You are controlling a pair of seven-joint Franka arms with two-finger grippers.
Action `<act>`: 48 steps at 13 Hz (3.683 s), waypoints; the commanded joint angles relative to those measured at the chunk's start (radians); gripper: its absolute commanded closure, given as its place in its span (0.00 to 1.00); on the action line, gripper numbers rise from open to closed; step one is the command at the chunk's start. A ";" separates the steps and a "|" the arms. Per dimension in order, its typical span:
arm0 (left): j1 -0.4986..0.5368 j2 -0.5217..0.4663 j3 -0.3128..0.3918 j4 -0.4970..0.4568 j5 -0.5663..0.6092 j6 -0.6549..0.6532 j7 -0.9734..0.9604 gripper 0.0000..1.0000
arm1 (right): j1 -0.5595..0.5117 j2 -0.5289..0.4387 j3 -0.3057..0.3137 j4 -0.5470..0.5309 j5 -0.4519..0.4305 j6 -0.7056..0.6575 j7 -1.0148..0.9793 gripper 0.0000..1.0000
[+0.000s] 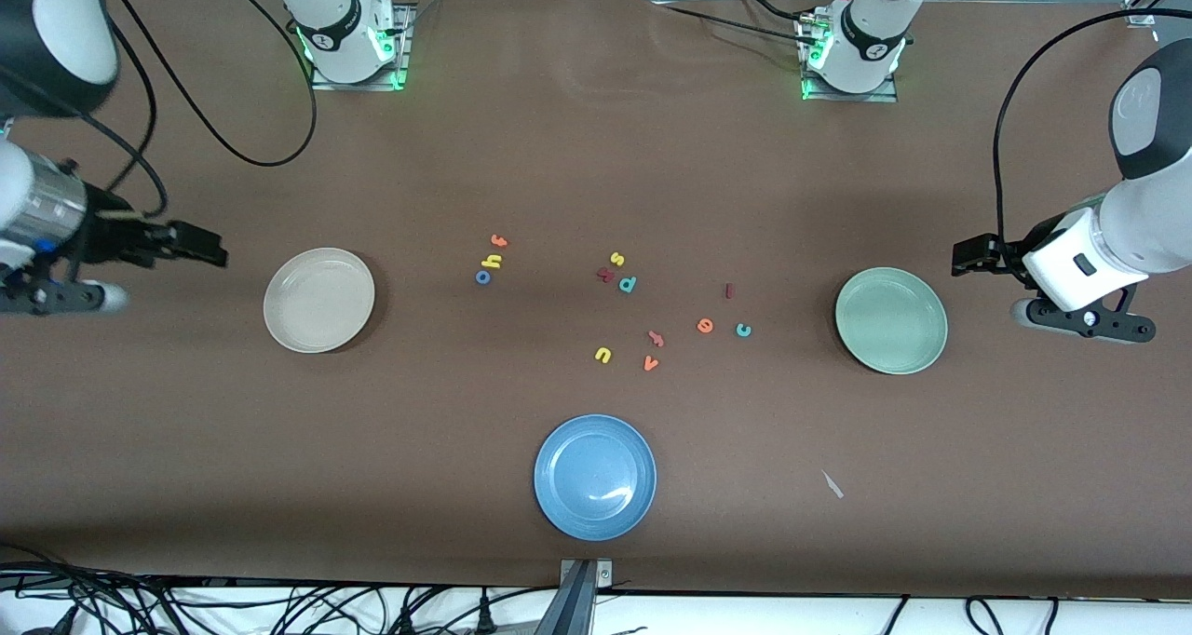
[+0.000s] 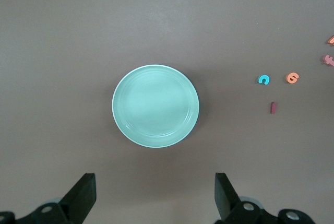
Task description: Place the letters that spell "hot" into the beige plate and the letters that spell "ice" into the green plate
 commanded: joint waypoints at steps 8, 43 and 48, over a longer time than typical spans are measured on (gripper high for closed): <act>-0.001 -0.003 -0.002 -0.011 -0.007 0.012 -0.003 0.00 | 0.006 0.039 0.305 -0.355 -0.150 0.454 0.531 0.01; -0.334 0.456 -0.007 -0.163 -0.040 0.601 -0.881 0.45 | 0.070 0.254 0.364 -0.678 -0.546 0.980 0.911 0.97; -0.334 0.476 -0.007 -0.166 -0.038 0.627 -0.878 0.55 | -0.080 0.060 0.364 -0.670 -0.541 0.687 0.543 0.98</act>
